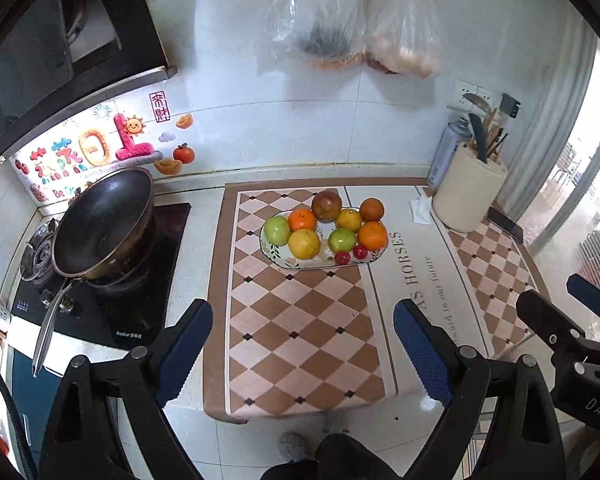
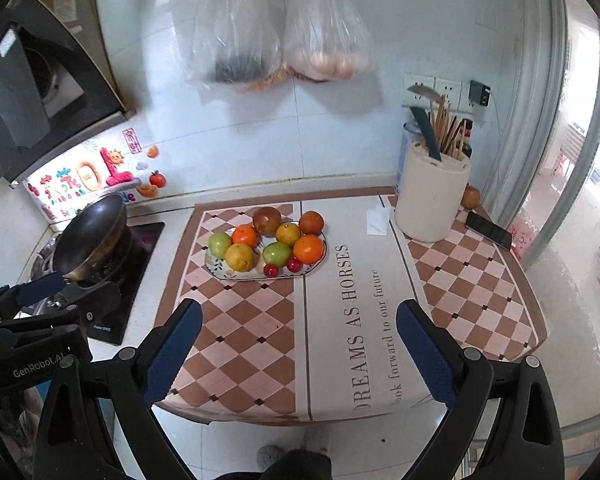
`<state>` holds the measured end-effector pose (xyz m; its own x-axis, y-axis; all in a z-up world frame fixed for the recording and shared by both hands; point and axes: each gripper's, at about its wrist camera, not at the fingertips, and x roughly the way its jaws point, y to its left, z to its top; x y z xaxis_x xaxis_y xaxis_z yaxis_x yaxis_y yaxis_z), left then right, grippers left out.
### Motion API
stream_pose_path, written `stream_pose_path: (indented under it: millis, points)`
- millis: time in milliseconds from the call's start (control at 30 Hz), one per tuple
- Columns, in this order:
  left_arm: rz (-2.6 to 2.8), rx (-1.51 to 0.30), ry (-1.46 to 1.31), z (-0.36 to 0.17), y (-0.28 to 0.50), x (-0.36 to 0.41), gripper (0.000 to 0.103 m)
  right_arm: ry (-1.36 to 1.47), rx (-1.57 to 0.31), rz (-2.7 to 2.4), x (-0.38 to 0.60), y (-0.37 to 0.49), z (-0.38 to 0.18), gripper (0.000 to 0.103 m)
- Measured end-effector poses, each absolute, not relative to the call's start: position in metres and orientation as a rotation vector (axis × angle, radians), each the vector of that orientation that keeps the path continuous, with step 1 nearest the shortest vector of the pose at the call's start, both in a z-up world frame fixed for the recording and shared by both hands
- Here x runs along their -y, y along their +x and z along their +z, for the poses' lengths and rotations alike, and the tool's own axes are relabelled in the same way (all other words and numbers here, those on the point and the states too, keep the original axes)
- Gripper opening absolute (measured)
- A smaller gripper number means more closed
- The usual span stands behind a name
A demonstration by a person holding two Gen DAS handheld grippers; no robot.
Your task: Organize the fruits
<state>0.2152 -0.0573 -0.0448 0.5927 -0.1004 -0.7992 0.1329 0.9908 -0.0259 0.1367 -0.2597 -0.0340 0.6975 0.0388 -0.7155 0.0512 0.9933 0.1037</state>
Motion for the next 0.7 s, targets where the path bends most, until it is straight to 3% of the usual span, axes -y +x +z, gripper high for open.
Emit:
stream_pose_path:
  millis: [700]
  points:
    - [-0.057,-0.849,-0.010,-0.006,0.154,0.044,0.093,0.096,-0.749,0.091,0.255,0.088,0.006,0.100]
